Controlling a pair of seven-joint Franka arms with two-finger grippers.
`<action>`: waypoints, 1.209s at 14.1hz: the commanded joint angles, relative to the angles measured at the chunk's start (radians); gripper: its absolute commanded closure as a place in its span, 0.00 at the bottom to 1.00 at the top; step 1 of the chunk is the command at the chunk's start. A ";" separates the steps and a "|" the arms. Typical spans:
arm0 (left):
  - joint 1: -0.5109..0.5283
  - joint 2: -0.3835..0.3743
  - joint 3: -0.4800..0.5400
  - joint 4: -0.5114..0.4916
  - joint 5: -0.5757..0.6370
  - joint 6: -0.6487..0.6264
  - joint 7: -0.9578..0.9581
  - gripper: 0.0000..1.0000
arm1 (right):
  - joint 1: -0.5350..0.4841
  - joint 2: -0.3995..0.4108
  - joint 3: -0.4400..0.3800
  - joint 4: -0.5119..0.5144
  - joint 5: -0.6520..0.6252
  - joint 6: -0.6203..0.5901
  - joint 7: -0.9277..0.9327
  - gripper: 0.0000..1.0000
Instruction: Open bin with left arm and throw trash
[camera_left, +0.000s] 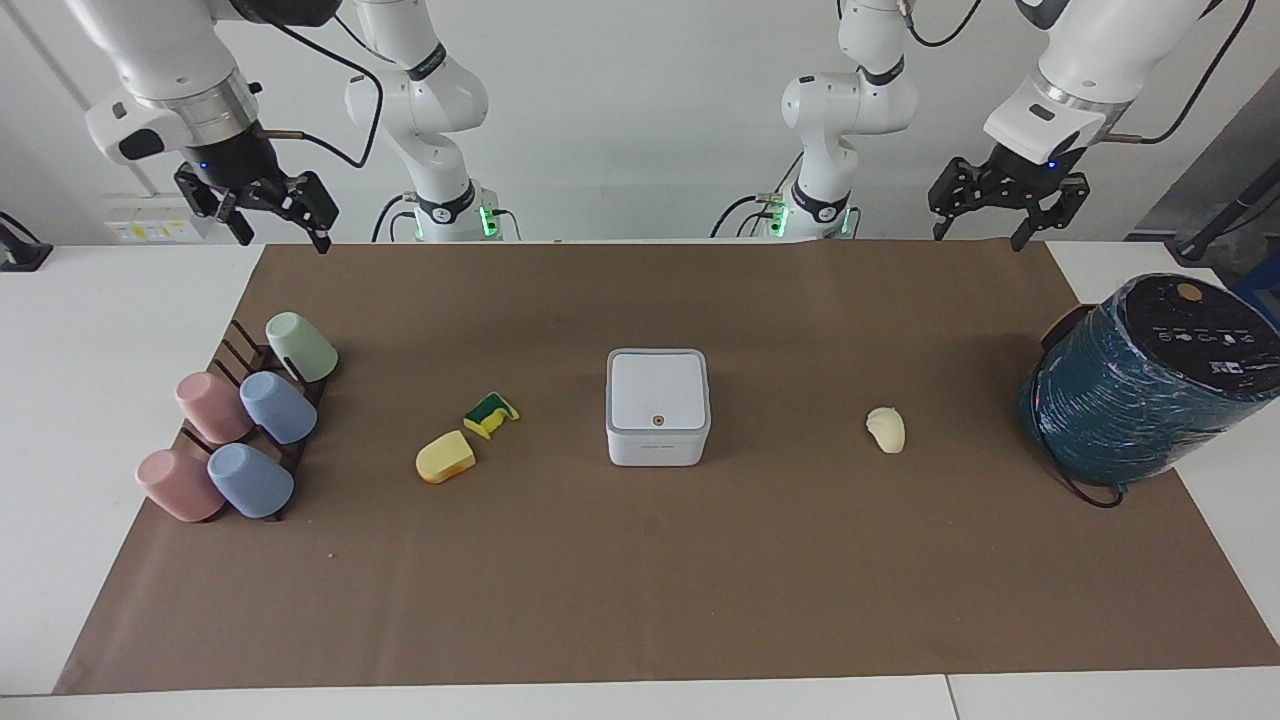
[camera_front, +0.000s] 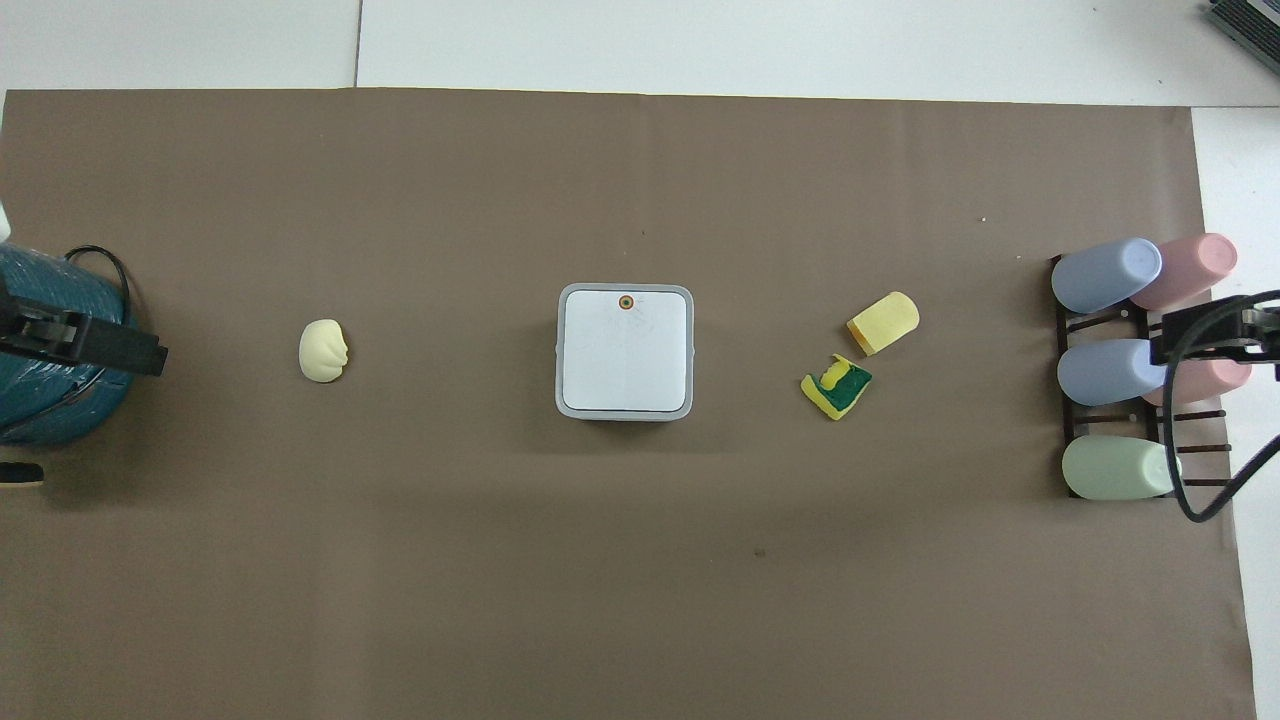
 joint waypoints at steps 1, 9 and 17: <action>0.007 -0.028 -0.005 -0.032 0.020 0.005 0.001 0.00 | -0.009 -0.021 0.003 -0.026 -0.008 0.007 -0.020 0.00; 0.007 -0.028 -0.005 -0.032 0.020 0.005 0.002 0.00 | -0.028 -0.027 -0.003 -0.039 -0.007 0.016 -0.031 0.00; 0.007 -0.028 -0.005 -0.032 0.020 0.005 0.001 0.00 | -0.021 -0.027 0.000 -0.040 0.001 0.023 -0.028 0.00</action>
